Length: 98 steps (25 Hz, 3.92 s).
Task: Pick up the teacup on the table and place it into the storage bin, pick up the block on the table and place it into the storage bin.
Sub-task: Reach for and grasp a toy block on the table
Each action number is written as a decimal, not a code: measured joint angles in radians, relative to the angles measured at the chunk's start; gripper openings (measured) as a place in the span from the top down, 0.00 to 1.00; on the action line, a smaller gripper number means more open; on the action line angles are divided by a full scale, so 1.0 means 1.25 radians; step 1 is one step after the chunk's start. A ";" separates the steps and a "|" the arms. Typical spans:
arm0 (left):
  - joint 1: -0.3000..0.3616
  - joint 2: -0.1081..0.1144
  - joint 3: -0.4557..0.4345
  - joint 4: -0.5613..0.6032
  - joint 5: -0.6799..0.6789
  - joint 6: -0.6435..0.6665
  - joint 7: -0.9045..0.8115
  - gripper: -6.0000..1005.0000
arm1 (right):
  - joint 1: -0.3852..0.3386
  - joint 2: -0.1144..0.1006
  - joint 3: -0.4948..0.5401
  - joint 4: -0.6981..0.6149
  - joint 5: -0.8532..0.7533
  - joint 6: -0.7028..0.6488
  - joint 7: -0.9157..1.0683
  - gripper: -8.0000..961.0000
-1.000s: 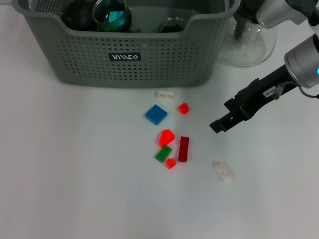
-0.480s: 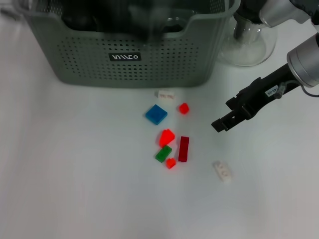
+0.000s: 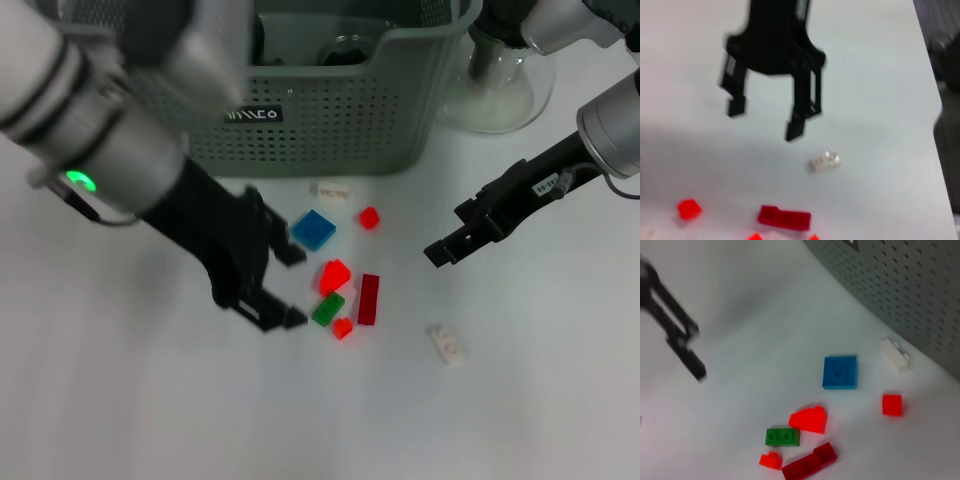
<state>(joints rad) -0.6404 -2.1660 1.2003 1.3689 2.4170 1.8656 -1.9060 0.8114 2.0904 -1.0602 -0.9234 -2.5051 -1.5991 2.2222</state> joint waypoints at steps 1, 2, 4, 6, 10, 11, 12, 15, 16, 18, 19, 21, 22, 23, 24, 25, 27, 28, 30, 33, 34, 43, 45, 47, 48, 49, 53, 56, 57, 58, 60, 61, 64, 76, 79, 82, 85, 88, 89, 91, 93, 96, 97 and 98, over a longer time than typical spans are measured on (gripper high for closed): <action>0.002 -0.002 0.025 -0.009 0.009 -0.013 0.002 0.33 | 0.000 0.000 0.000 0.000 0.000 0.000 0.002 0.07; 0.003 -0.003 0.056 -0.023 0.013 -0.030 0.002 0.33 | -0.001 0.000 -0.001 0.000 0.000 0.000 0.003 0.07; 0.002 -0.004 0.102 -0.047 0.015 -0.054 0.000 0.33 | -0.002 -0.001 -0.001 0.000 0.000 0.001 0.004 0.07; 0.000 -0.007 0.152 -0.070 0.010 -0.085 -0.014 0.33 | -0.003 -0.002 -0.001 0.000 0.000 0.002 0.004 0.07; -0.005 -0.009 0.220 -0.078 0.007 -0.139 -0.065 0.34 | -0.004 -0.004 -0.001 0.000 0.000 0.000 0.004 0.07; -0.006 -0.009 0.227 -0.078 0.007 -0.145 -0.070 0.34 | -0.004 -0.004 -0.001 -0.001 0.000 0.000 0.004 0.07; -0.008 -0.009 0.229 -0.078 0.008 -0.153 -0.073 0.34 | -0.005 -0.005 -0.001 -0.002 0.000 0.000 0.003 0.07; -0.010 -0.008 0.235 -0.083 0.026 -0.193 -0.069 0.34 | -0.006 -0.007 -0.001 -0.003 0.000 -0.001 0.000 0.07; -0.010 -0.008 0.235 -0.083 0.026 -0.193 -0.069 0.34 | -0.006 -0.008 -0.001 -0.003 0.000 -0.001 -0.001 0.07; -0.012 -0.006 0.237 -0.088 0.047 -0.226 -0.047 0.34 | -0.006 -0.010 -0.001 -0.003 0.000 -0.001 -0.001 0.07; -0.013 -0.006 0.236 -0.089 0.055 -0.237 -0.031 0.34 | -0.005 -0.011 -0.001 -0.003 0.000 -0.001 -0.001 0.07; -0.013 -0.006 0.233 -0.089 0.071 -0.259 0.025 0.34 | -0.003 -0.011 -0.001 -0.003 0.000 -0.002 0.000 0.07; -0.014 -0.005 0.232 -0.089 0.078 -0.272 0.050 0.34 | -0.002 -0.011 -0.001 -0.003 0.000 -0.003 0.000 0.07; -0.016 -0.005 0.232 -0.090 0.085 -0.283 0.066 0.34 | -0.001 -0.011 -0.001 -0.003 0.000 -0.003 0.001 0.07; -0.019 -0.004 0.232 -0.094 0.096 -0.300 0.089 0.34 | 0.000 -0.011 -0.001 -0.003 0.000 -0.003 0.002 0.07; -0.021 -0.004 0.232 -0.099 0.104 -0.313 0.105 0.34 | 0.000 -0.011 -0.001 -0.003 0.000 -0.003 0.003 0.07; -0.030 -0.003 0.235 -0.116 0.121 -0.341 0.137 0.34 | 0.002 -0.011 -0.001 -0.002 0.000 -0.003 0.005 0.07; -0.034 -0.003 0.237 -0.124 0.128 -0.353 0.149 0.34 | 0.002 -0.011 -0.001 -0.002 0.000 -0.003 0.006 0.07; -0.044 -0.002 0.241 -0.141 0.147 -0.378 0.174 0.34 | 0.002 -0.010 -0.001 -0.001 0.000 -0.004 0.010 0.07; -0.057 -0.002 0.251 -0.158 0.158 -0.390 0.207 0.34 | 0.003 -0.010 -0.002 0.000 0.000 -0.003 0.015 0.07; -0.060 -0.002 0.256 -0.162 0.159 -0.393 0.220 0.34 | 0.003 -0.010 -0.002 0.000 0.000 -0.003 0.016 0.07; -0.102 -0.003 0.277 -0.223 0.161 -0.420 0.290 0.34 | 0.003 -0.007 -0.001 0.000 0.000 0.003 0.018 0.07; -0.107 -0.003 0.285 -0.230 0.161 -0.429 0.308 0.34 | 0.004 -0.006 -0.001 0.000 0.000 0.004 0.018 0.07; -0.115 -0.003 0.296 -0.244 0.161 -0.442 0.320 0.34 | 0.004 -0.006 -0.001 0.000 0.000 0.005 0.018 0.07; -0.120 -0.003 0.301 -0.252 0.161 -0.447 0.325 0.34 | 0.005 -0.005 -0.001 0.000 0.000 0.005 0.018 0.07; -0.123 -0.003 0.303 -0.256 0.161 -0.451 0.329 0.34 | 0.005 -0.005 -0.001 0.000 0.000 0.006 0.018 0.07; -0.133 -0.004 0.314 -0.257 0.161 -0.458 0.358 0.34 | 0.005 -0.003 -0.001 0.005 0.000 0.013 0.018 0.07; -0.148 -0.003 0.332 -0.260 0.163 -0.463 0.362 0.34 | 0.005 -0.003 -0.001 0.010 0.000 0.016 0.022 0.07; -0.155 -0.003 0.338 -0.264 0.167 -0.464 0.362 0.34 | 0.005 -0.002 -0.001 0.011 0.000 0.018 0.023 0.07; -0.159 -0.003 0.341 -0.268 0.172 -0.464 0.363 0.34 | 0.005 -0.002 -0.001 0.011 0.000 0.019 0.024 0.07; -0.168 -0.002 0.350 -0.277 0.190 -0.465 0.364 0.34 | 0.002 0.000 -0.001 0.012 0.001 0.023 0.026 0.07; -0.172 -0.003 0.354 -0.282 0.201 -0.465 0.365 0.34 | 0.001 0.001 -0.001 0.014 0.002 0.025 0.026 0.07; -0.184 -0.003 0.363 -0.299 0.224 -0.466 0.366 0.34 | -0.001 0.001 -0.001 0.027 0.004 0.034 0.027 0.07; -0.243 -0.007 0.368 -0.378 0.235 -0.474 0.381 0.34 | 0.000 0.003 0.000 0.043 0.021 0.053 0.029 0.07; -0.254 -0.008 0.372 -0.399 0.233 -0.490 0.383 0.34 | -0.003 0.004 0.000 0.045 0.026 0.056 0.030 0.07; -0.262 -0.008 0.374 -0.409 0.230 -0.497 0.384 0.34 | -0.004 0.004 0.000 0.046 0.026 0.057 0.030 0.07; -0.272 -0.009 0.375 -0.421 0.229 -0.499 0.380 0.34 | -0.005 0.004 0.000 0.046 0.027 0.058 0.030 0.07; -0.288 -0.010 0.375 -0.447 0.228 -0.505 0.377 0.34 | -0.005 0.004 0.000 0.046 0.027 0.060 0.030 0.07; -0.291 -0.010 0.375 -0.452 0.227 -0.507 0.377 0.34 | -0.005 0.004 0.000 0.046 0.027 0.061 0.030 0.07; -0.294 -0.010 0.375 -0.456 0.226 -0.508 0.376 0.34 | -0.006 0.004 0.000 0.046 0.027 0.062 0.030 0.07; -0.302 -0.010 0.376 -0.466 0.220 -0.511 0.376 0.34 | -0.007 0.004 0.000 0.046 0.027 0.063 0.029 0.07; -0.313 -0.010 0.377 -0.483 0.216 -0.519 0.376 0.37 | -0.007 0.004 0.000 0.046 0.027 0.063 0.028 0.07; -0.316 -0.010 0.377 -0.489 0.215 -0.522 0.375 0.38 | -0.007 0.004 0.000 0.046 0.027 0.063 0.028 0.07; -0.318 -0.010 0.378 -0.493 0.215 -0.524 0.376 0.40 | -0.007 0.004 0.000 0.045 0.027 0.064 0.028 0.07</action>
<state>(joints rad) -1.0379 -2.1783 1.6726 0.7522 2.6859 1.2104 -1.4366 0.8023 2.0955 -1.0600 -0.8666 -2.4711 -1.5196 2.2573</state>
